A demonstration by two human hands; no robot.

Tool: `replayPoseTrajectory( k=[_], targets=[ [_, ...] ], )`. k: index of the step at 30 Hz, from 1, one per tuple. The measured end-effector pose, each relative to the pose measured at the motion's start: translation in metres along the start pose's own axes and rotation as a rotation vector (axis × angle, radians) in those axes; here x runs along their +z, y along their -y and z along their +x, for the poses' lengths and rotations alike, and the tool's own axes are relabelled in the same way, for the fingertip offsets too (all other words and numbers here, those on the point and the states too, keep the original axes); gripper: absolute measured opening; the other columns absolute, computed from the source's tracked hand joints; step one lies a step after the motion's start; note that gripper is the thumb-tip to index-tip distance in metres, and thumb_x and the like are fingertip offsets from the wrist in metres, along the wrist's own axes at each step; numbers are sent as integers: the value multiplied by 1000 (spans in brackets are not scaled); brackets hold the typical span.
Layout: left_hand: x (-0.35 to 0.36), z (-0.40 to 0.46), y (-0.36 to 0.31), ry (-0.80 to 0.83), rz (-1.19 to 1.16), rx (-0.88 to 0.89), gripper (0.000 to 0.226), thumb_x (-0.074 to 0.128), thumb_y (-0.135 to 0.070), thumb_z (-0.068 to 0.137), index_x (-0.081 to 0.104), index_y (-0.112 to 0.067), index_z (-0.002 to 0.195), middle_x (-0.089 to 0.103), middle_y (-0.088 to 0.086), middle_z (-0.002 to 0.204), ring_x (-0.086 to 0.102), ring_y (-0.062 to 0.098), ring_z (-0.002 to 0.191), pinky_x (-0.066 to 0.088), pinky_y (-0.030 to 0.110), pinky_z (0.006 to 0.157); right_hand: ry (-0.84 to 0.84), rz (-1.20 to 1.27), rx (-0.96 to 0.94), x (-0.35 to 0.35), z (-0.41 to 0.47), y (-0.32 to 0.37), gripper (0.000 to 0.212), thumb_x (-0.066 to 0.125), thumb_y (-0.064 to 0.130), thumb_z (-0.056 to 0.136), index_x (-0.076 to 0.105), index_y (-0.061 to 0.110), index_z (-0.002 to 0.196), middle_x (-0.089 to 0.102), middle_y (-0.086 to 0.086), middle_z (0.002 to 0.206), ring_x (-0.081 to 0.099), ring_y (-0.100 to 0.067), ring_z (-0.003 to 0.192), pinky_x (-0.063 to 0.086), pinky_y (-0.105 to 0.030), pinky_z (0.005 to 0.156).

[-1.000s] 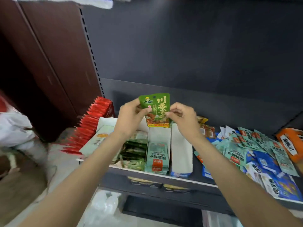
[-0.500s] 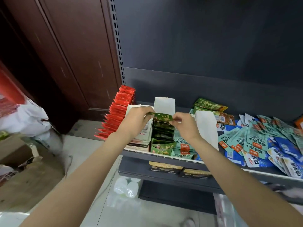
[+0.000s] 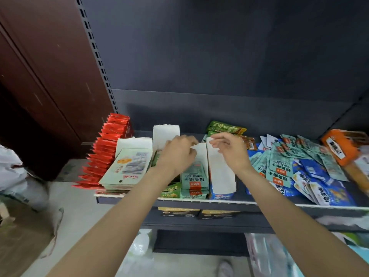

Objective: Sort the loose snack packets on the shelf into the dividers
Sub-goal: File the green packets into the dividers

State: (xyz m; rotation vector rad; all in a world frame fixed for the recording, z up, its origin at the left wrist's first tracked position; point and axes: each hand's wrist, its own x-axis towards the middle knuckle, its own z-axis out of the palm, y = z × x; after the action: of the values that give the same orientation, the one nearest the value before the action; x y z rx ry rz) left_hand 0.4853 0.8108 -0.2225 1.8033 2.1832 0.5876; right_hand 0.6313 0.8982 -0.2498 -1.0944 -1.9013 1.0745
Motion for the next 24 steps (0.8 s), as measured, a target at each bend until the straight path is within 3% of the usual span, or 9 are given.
replayPoseTrajectory(
  k=[4, 7, 9, 11, 16, 21, 24],
  targets=[
    [32, 34, -49, -42, -209, 50, 35, 46, -4, 90, 56, -8, 123, 58, 11, 121, 54, 26, 113, 40, 30, 98, -126, -112, 71, -42, 23, -44, 22, 51, -4, 89, 68, 9, 93, 69, -6, 95, 64, -18, 88, 51, -29, 78],
    [64, 63, -88, 20, -328, 14, 40, 46, -2, 91, 47, -5, 131, 50, 16, 128, 50, 27, 118, 34, 25, 97, -71, -259, 132, -73, 42, -84, 22, 52, 0, 90, 65, 6, 106, 66, -8, 107, 61, -22, 101, 46, -29, 86],
    [88, 85, -107, 61, -380, -42, 40, 46, 0, 91, 46, -3, 131, 48, 18, 129, 47, 29, 120, 34, 27, 97, -33, -383, 120, -89, 58, -110, 20, 55, 7, 89, 63, 9, 108, 66, -9, 108, 60, -25, 100, 44, -31, 81],
    [116, 107, -119, 139, -359, -111, 40, 44, 2, 90, 43, 0, 131, 45, 20, 131, 40, 30, 124, 31, 27, 98, 22, -504, 95, -101, 77, -134, 22, 57, 11, 87, 61, 12, 109, 64, -12, 106, 58, -29, 100, 41, -31, 77],
    [165, 148, -125, 376, -110, -386, 59, 40, -16, 98, 12, 6, 146, 3, 24, 154, 3, 37, 143, 12, 38, 116, 238, -658, 57, -103, 114, -173, 41, 60, 15, 87, 48, 14, 126, 52, -12, 127, 45, -31, 120, 41, -43, 97],
    [178, 162, -119, 449, -27, -561, 72, 39, -22, 100, -10, 7, 145, -15, 25, 153, -10, 39, 142, 4, 43, 118, 558, -779, 6, -82, 139, -193, 69, 60, 16, 90, 22, 18, 148, 18, -7, 156, 21, -26, 142, 28, -42, 112],
    [185, 162, -115, 439, -19, -546, 71, 43, -19, 98, -3, 1, 148, -12, 21, 155, -9, 37, 143, 5, 43, 118, 523, -969, -118, -76, 141, -196, 61, 56, 6, 89, 31, 15, 143, 34, -10, 148, 43, -30, 129, 45, -42, 98]
  ],
)
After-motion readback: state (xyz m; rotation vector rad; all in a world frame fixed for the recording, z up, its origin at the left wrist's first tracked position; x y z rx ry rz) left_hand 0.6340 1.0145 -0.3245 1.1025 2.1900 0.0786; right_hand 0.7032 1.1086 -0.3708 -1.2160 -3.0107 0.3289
